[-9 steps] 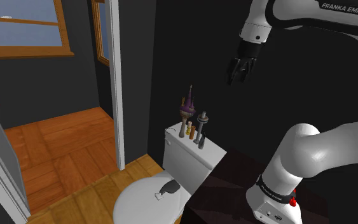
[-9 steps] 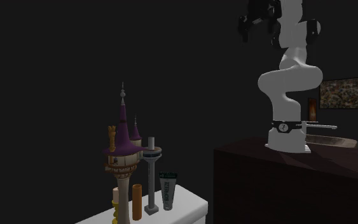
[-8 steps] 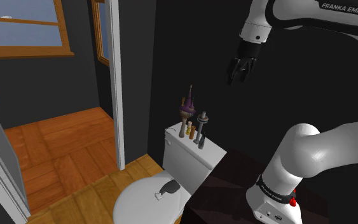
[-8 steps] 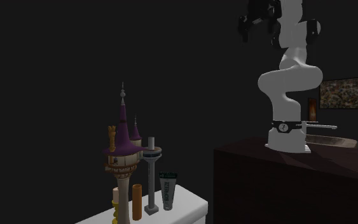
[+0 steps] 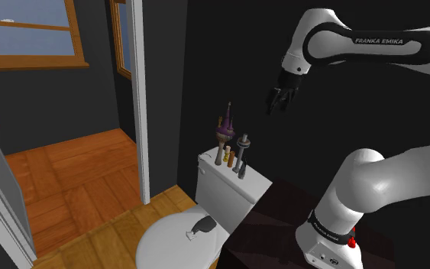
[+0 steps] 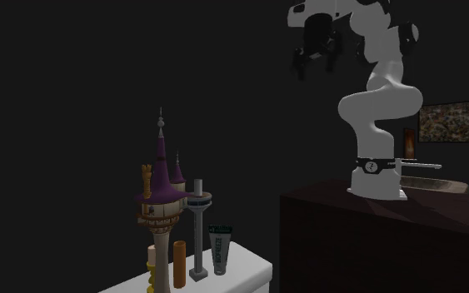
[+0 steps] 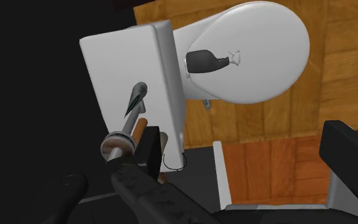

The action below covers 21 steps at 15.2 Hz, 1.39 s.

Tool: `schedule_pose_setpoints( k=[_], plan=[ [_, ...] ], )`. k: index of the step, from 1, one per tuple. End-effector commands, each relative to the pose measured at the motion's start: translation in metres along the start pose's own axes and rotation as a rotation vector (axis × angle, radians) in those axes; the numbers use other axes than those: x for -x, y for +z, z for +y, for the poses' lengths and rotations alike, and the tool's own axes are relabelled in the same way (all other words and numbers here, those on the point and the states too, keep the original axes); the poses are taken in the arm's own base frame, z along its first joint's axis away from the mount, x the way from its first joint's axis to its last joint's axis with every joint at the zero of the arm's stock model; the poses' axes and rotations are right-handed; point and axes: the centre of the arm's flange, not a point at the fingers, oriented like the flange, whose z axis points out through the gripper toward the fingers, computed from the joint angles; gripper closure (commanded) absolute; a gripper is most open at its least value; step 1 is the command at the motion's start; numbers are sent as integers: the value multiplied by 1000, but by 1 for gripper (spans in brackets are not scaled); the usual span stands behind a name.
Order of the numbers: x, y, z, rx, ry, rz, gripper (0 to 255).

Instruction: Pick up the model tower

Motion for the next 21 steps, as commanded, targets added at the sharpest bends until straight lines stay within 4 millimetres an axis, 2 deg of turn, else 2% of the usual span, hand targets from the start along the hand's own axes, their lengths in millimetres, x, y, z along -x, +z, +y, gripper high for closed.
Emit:
schedule_pose_setpoints(
  k=[1,21],
  plan=[
    [-6,23,13,-2,0,18,0],
    [-90,233,139,-26,8,165,0]
  ],
)
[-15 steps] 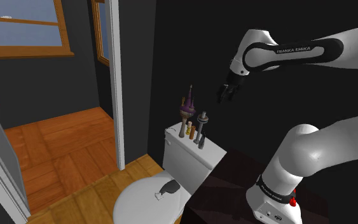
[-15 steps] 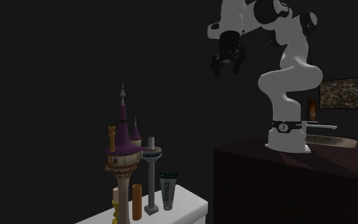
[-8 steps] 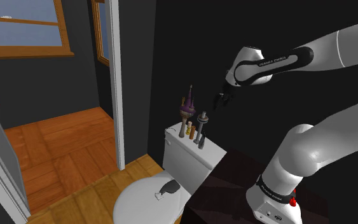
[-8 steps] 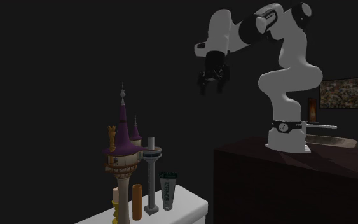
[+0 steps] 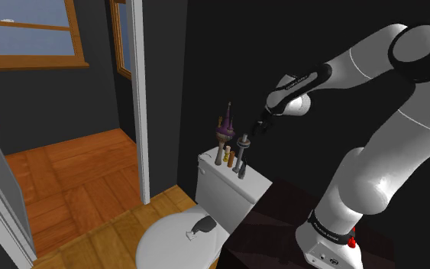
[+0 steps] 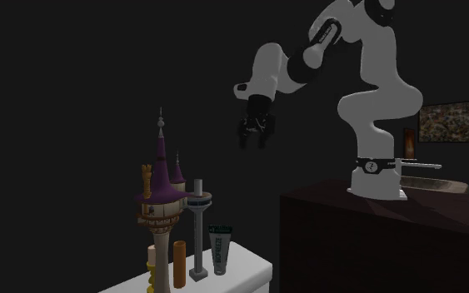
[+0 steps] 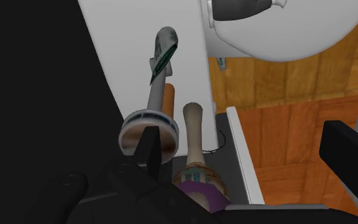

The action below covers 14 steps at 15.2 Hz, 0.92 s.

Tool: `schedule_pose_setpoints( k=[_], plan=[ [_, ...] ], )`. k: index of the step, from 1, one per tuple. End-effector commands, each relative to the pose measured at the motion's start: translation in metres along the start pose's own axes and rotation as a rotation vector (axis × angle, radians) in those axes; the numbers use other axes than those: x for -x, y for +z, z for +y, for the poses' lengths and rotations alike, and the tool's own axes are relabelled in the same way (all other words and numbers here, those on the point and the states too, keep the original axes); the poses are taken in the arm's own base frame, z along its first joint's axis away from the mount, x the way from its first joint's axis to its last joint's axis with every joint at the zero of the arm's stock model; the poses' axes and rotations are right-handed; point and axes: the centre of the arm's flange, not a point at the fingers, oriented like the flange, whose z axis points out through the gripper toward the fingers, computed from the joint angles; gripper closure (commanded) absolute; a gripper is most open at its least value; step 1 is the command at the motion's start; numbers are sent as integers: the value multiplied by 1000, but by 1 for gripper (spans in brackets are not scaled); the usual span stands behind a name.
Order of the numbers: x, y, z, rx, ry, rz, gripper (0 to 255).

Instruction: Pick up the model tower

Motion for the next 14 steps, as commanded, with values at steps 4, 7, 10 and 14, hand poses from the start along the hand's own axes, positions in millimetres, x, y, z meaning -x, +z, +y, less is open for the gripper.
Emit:
schedule_pose_setpoints(
  k=[4,7,10,14],
  plan=[
    [-21,53,32,-2,3,40,0],
    [-32,85,51,-5,4,62,0],
    [-44,117,70,-9,5,85,0],
    [-58,151,91,-13,6,109,0]
  ],
)
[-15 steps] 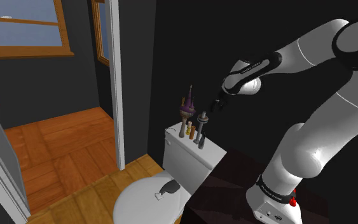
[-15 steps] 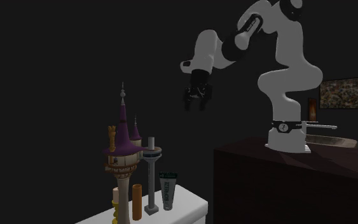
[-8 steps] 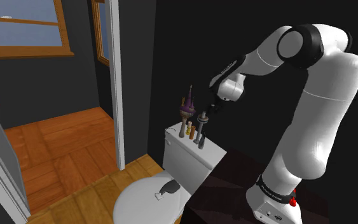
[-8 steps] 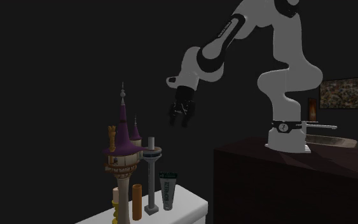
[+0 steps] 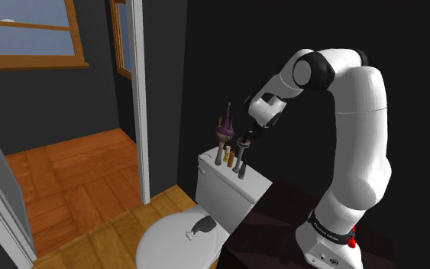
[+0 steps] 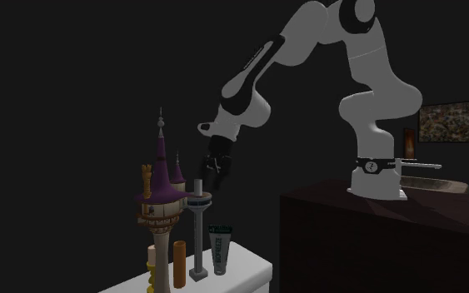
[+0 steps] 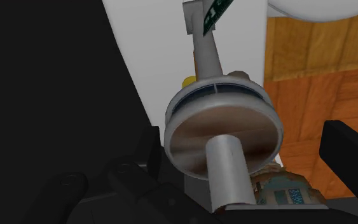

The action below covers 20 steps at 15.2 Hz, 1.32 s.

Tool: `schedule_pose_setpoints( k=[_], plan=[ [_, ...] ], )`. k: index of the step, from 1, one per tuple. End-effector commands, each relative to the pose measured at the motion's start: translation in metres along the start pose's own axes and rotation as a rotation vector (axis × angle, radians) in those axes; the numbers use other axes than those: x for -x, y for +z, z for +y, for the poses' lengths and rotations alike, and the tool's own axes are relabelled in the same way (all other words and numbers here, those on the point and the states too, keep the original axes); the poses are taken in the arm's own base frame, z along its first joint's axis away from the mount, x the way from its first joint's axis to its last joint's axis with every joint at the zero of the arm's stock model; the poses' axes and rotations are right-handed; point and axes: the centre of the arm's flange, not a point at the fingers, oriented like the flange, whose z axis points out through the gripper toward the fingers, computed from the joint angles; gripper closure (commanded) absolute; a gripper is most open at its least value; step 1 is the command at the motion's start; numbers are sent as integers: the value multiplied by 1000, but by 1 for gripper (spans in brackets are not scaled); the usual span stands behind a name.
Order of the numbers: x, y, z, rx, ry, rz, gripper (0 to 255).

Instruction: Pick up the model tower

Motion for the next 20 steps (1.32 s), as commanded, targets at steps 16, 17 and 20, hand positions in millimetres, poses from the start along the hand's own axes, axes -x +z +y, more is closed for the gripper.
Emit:
schedule_pose_setpoints(
  k=[16,17,20],
  plan=[
    [12,45,6,-2,1,6,255],
    [12,45,6,-2,1,6,255],
    [10,41,6,-2,1,6,255]
  ],
)
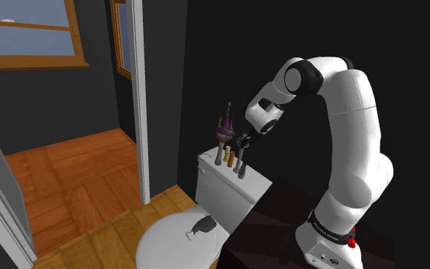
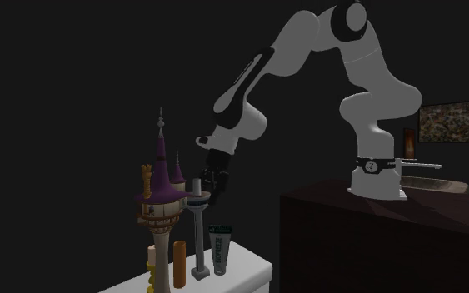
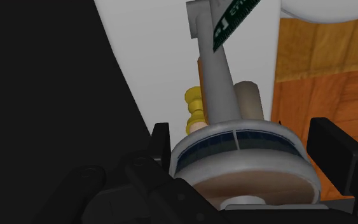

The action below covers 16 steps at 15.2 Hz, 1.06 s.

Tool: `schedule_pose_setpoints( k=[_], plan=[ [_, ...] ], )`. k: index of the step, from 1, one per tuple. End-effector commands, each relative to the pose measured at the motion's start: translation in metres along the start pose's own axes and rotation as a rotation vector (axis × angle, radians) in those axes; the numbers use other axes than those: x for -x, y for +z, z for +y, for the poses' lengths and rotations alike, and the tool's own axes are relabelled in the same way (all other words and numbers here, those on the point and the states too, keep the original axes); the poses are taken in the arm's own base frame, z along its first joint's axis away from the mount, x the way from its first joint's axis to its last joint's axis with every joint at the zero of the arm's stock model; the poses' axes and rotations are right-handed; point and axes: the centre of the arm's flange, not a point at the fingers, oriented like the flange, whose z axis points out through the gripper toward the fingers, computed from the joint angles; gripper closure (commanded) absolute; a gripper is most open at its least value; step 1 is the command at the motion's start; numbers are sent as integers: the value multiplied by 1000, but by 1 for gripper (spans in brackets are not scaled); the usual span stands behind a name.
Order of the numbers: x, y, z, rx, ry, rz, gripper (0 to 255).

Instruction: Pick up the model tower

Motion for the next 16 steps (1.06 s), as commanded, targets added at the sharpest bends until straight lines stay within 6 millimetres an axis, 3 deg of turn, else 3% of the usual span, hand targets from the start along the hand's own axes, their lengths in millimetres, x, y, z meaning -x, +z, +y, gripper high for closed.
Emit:
schedule_pose_setpoints(
  k=[1,14,16],
  plan=[
    [-2,-7,0,0,0,-1,255],
    [-27,-71,-3,0,0,-1,255],
    [-27,-72,-3,0,0,-1,255]
  ],
)
